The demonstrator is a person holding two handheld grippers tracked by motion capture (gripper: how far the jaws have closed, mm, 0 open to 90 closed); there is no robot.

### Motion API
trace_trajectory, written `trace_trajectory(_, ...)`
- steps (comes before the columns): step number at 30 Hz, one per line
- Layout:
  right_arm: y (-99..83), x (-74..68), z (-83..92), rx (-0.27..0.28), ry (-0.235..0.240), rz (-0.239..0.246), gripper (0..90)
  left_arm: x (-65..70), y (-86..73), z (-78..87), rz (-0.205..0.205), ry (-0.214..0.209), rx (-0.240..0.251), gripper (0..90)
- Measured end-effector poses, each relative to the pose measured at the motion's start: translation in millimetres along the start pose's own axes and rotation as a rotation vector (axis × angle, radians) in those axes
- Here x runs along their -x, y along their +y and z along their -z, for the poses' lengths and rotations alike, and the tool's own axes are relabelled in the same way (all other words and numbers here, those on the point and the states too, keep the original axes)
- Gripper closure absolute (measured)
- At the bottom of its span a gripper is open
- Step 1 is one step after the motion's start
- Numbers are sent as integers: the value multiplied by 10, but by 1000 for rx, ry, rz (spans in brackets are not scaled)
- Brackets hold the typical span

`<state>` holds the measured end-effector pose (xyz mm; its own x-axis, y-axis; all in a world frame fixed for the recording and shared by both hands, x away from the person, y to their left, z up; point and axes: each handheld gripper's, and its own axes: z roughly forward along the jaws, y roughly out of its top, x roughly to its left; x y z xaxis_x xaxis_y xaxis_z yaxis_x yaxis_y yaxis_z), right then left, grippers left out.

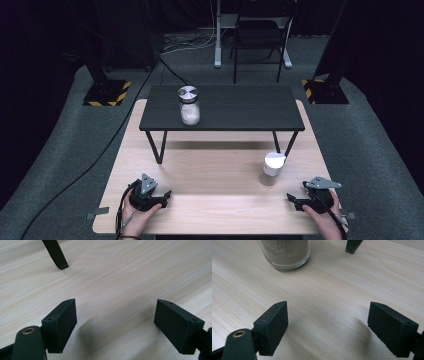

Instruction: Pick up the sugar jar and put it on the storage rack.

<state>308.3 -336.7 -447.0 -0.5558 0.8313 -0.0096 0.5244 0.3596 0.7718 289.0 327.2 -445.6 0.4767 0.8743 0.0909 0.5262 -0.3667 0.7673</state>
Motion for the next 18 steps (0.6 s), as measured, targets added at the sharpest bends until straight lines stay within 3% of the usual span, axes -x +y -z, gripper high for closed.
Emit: trace_trajectory(18, -2, 4, 1, 1, 2, 0, 159, 10, 15, -3, -7, 4, -9, 182)
